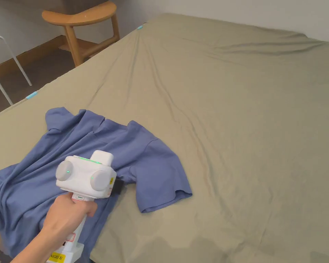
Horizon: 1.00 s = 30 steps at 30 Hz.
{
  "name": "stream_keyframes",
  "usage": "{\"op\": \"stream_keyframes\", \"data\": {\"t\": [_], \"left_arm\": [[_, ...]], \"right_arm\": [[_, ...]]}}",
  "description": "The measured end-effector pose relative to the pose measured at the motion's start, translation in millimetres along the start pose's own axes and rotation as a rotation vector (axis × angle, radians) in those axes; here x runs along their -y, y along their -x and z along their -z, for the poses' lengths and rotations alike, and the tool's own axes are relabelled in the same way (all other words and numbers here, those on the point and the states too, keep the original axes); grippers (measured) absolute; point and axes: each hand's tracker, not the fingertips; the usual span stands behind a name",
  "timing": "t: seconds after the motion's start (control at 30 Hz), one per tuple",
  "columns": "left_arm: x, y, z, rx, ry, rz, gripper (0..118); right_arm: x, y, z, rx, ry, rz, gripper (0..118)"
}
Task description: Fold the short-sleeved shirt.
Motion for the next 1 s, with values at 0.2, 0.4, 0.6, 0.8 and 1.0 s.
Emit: {"op": "stream_keyframes", "data": {"t": [0.2, 0.4, 0.6, 0.8, 1.0], "left_arm": [[-19.9, 12.2, -30.3, 0.023, 0.011, -0.085, 0], [-43.8, -57.5, -115.8, 0.291, -0.044, -0.07, 0], [-80.3, -219.5, -173.5, 0.505, -0.19, 0.132, 0], [-81.5, -434.0, -215.7, 0.912, -0.101, 0.283, 0], [-65.4, -590.2, -236.3, 1.167, 0.071, 0.335, 0]], "right_arm": [[5.0, -13.4, -4.5, -0.005, -0.004, -0.001, 0], [15.8, -33.7, -19.0, -0.013, -0.028, 0.06, 0], [35.4, -71.0, -40.3, 0.015, -0.059, 0.152, 0], [60.1, -117.2, -63.4, 0.097, -0.06, 0.249, 0], [79.5, -160.8, -78.5, 0.194, -0.034, 0.349, 0]]}}
